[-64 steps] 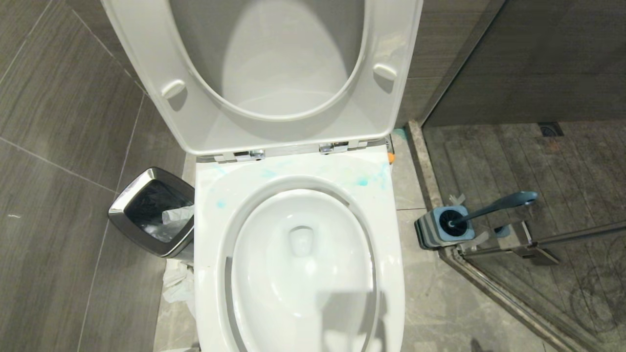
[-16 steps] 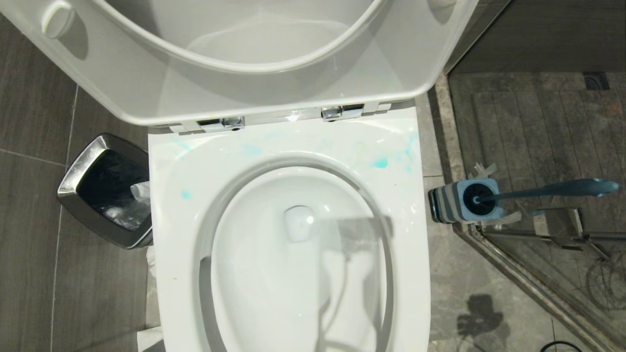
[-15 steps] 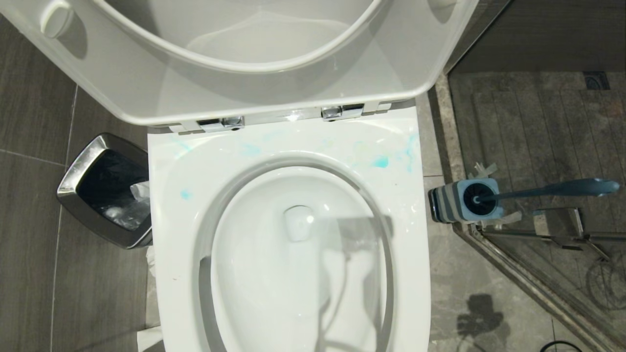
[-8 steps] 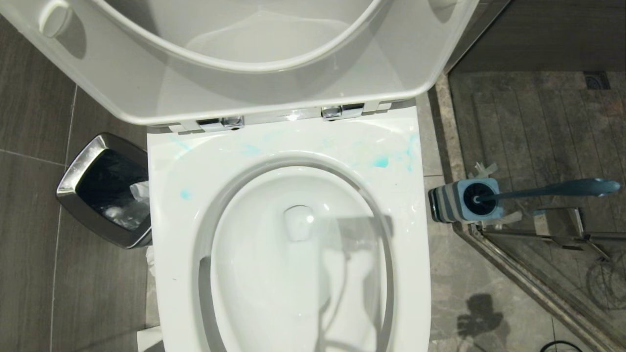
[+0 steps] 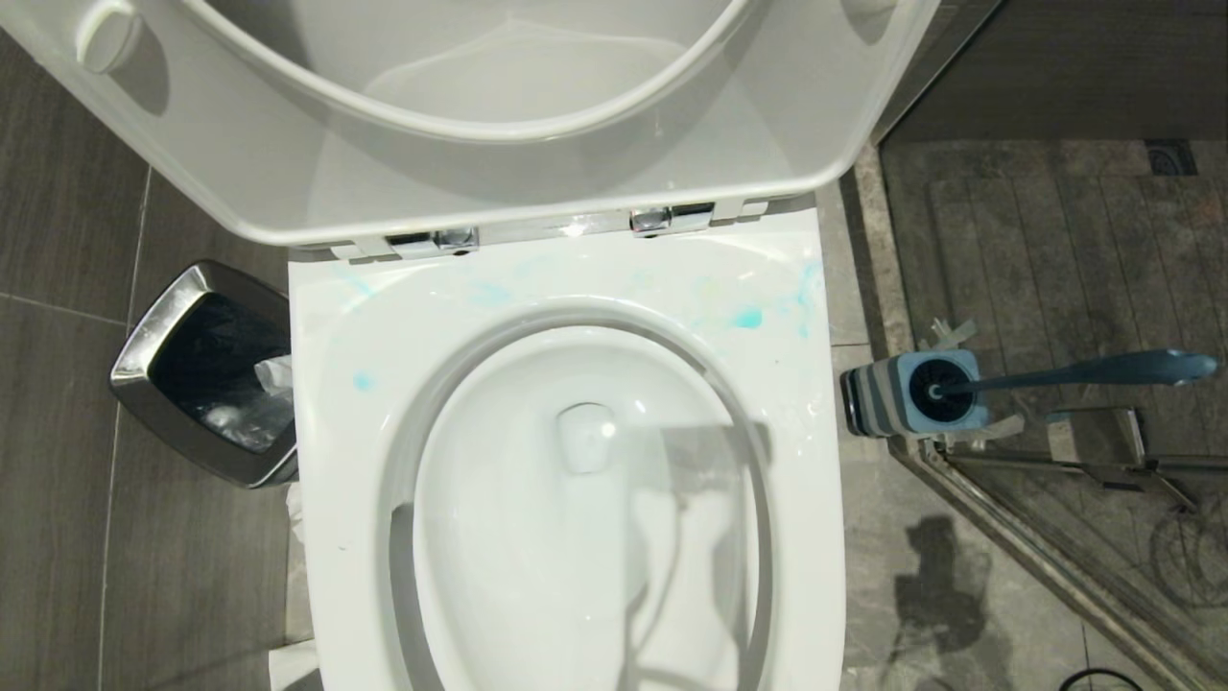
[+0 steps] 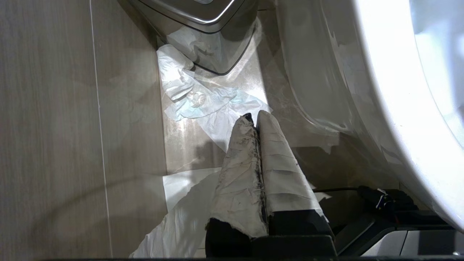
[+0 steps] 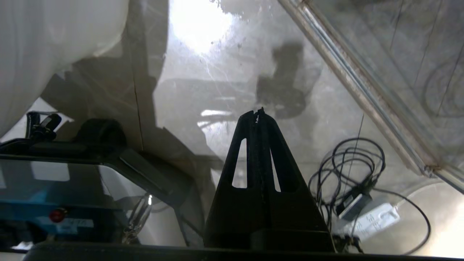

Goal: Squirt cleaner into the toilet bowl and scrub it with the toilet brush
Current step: Pour in the cleaning agent

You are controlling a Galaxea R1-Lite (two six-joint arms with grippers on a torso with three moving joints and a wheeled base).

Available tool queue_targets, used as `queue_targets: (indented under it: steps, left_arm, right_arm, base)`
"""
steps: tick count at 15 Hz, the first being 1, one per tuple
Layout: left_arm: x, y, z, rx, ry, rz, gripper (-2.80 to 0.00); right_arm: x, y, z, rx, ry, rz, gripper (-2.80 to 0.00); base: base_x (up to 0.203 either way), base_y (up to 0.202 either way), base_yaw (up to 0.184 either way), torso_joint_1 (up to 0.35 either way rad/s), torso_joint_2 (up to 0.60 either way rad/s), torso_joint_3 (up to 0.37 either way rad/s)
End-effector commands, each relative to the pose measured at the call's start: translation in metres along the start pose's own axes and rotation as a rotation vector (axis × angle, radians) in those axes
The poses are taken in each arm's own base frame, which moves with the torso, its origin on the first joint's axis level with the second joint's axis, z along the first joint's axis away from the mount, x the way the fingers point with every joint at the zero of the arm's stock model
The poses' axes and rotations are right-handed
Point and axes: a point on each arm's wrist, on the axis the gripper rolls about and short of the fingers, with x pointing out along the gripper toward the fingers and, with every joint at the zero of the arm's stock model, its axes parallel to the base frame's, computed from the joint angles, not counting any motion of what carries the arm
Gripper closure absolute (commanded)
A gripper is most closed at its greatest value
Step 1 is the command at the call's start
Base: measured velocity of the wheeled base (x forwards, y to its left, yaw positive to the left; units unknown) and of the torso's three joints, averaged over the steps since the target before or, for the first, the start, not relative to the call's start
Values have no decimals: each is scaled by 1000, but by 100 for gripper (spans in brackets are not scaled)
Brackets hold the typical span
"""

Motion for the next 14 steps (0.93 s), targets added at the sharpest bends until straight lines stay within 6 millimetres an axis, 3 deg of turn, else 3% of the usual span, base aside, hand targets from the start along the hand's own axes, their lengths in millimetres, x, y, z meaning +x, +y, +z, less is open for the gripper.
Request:
queue_targets:
  steps: [1,5,8,11,14]
  left_arm:
    - [0,0,0,-1,0,1,0]
    - [0,0,0,-1,0,1,0]
    - [0,0,0,-1,1,1,0]
    - [0,0,0,-1,2,1,0]
    - [0,0,0,-1,2,1,0]
  right_arm:
    - [53,0,40,-4,194,-1,0]
    - [143,5,82,-33,135,-41,0]
    - [194,20,94,-48,9,-39,0]
    - [231,41,94,-50,-100,7,0]
    - [250,50,80,-55,-100,42,0]
  base:
    - [0,0,0,0,0,0]
    - [0,0,0,0,0,0]
    - [0,0,0,0,0,0]
    - [0,0,0,0,0,0]
    - [0,0,0,0,0,0]
